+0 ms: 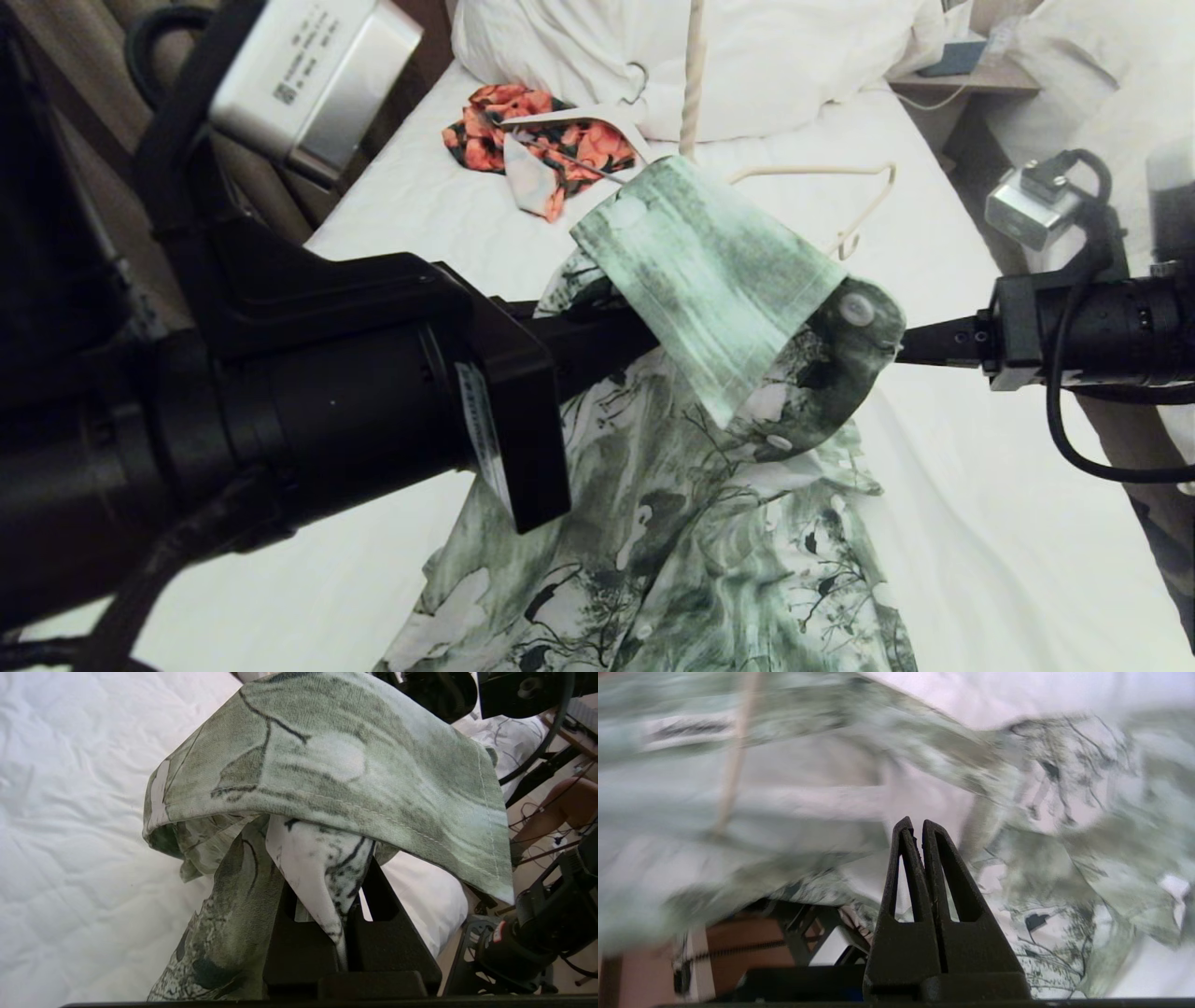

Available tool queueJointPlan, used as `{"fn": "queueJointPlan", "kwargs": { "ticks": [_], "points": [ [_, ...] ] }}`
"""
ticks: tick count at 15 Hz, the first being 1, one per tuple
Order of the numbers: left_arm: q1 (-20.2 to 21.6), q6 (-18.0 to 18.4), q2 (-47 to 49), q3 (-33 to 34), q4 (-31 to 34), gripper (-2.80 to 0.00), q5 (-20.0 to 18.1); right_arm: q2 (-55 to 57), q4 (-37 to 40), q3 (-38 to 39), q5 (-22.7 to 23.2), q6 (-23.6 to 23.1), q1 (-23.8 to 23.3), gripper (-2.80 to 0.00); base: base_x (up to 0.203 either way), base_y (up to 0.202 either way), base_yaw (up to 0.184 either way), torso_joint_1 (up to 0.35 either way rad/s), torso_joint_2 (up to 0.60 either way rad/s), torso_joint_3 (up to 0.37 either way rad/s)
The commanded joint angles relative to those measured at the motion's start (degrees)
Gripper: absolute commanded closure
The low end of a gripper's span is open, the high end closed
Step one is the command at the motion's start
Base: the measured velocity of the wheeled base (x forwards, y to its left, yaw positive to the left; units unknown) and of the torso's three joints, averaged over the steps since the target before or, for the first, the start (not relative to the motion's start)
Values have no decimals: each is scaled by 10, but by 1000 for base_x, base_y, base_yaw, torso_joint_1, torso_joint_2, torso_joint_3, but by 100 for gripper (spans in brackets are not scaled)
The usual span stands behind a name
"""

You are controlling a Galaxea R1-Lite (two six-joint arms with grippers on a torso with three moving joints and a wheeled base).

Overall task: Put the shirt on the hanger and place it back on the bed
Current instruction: Hook the other side of the shirt onto the hanger

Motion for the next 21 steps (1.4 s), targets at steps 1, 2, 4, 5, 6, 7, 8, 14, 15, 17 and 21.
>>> {"fn": "queueJointPlan", "kwargs": {
  "ticks": [1,2,4,5,6,7,8,14,15,17,21],
  "points": [
    [2,-5,8,-2,-2,0,1,29,2,1,-24,10,17,0,0,0,0,0,0,0],
    [2,-5,9,-2,-2,0,1,34,2,4,-38,12,25,0,0,0,0,0,0,0],
    [3,-6,11,-3,-3,0,1,39,5,6,-41,14,30,0,0,0,0,0,0,0],
    [3,-6,10,-5,-4,0,1,43,6,8,-42,15,35,0,0,0,0,0,0,0],
    [3,-6,10,-8,-5,0,1,44,6,10,-44,18,37,0,0,0,0,0,0,0],
    [3,-6,12,-8,-5,0,1,44,6,10,-48,24,39,0,0,0,0,0,0,0],
    [3,-6,17,-8,-5,0,1,44,6,10,-68,37,41,0,0,0,0,0,0,0],
    [5,-7,16,-11,-6,0,1,62,22,37,-108,40,55,-280,0,0,0,0,0,0],
    [11,-7,15,-11,-9,0,1,64,22,37,-108,40,66,-280,0,0,0,0,0,0],
    [17,-6,15,-10,-26,0,1,61,16,35,-111,61,78,-280,0,0,0,0,0,0],
    [18,-6,6,-10,-27,0,1,72,-35,45,-111,82,81,-280,0,0,0,0,0,0]
  ]
}}
